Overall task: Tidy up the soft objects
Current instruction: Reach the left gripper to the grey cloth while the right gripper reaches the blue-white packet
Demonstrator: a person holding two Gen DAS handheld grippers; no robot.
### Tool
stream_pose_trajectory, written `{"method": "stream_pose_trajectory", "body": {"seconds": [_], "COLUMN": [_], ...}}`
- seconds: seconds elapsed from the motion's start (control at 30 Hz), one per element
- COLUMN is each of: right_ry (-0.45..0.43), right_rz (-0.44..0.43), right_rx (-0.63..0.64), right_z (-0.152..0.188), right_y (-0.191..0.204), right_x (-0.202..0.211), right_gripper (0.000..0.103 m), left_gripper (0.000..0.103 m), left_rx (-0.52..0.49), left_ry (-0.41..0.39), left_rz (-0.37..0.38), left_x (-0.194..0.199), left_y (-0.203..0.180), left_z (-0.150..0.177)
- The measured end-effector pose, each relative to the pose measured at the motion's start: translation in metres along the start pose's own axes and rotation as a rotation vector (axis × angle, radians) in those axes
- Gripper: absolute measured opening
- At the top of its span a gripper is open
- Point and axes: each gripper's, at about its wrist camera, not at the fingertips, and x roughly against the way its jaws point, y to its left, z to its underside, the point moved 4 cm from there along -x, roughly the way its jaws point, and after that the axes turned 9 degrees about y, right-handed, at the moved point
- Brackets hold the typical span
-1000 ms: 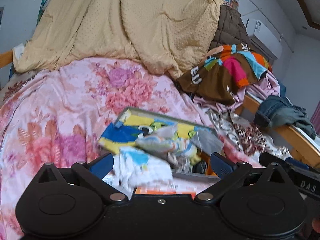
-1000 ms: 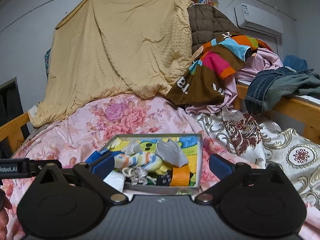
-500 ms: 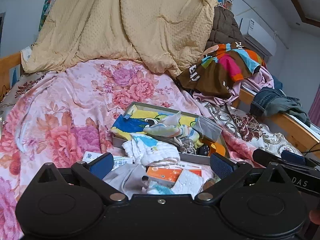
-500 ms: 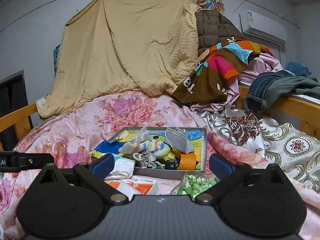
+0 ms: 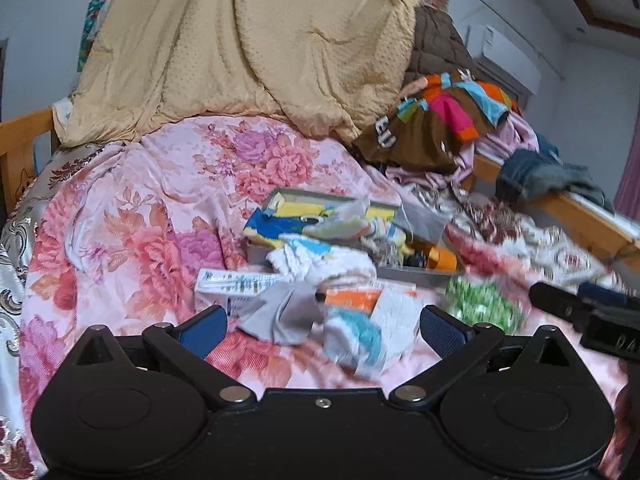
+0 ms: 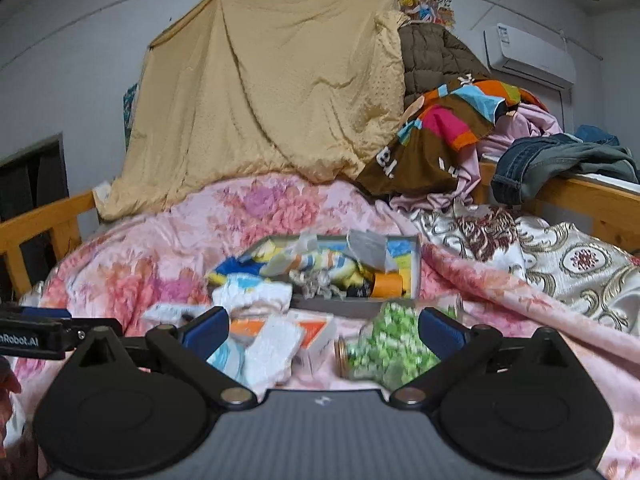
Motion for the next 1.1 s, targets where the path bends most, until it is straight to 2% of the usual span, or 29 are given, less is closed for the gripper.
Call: {"method": "stream_pose_trajectory", "body": {"seconds": [0.27,0.73,0.97,1.1], "right_ry": [0.079,0.185,0.199,0.196], "right_rz": [-0.011,-0.046,-0.058,-0.074], "right_rx": [0.034,0.139,0.213,0.214], "right_z": [0.023,0.034,0.038,0.037], "right_y": [0.011,0.032,0.050,0.055], "right_x": [0.007,-0.030,-0.056,-0.066], "right_gripper": [0.103,0.103,0.103,0.103], "left_gripper": [0.102,0.102,0.102,0.102], "left_rx": [-0.082,-0.212,-0.184,-0.165], "left_ry": [0.043,0.097,0.111,0.105], "left_rz": [-0.004,-0.009,-0.036,-0.052], "left_x": [-0.008,-0.029,-0.045,-0.052], "left_y": [0.005,0.002,0.028,0.043], "left_z": [0.029,0.045,0.033,0.026]}}
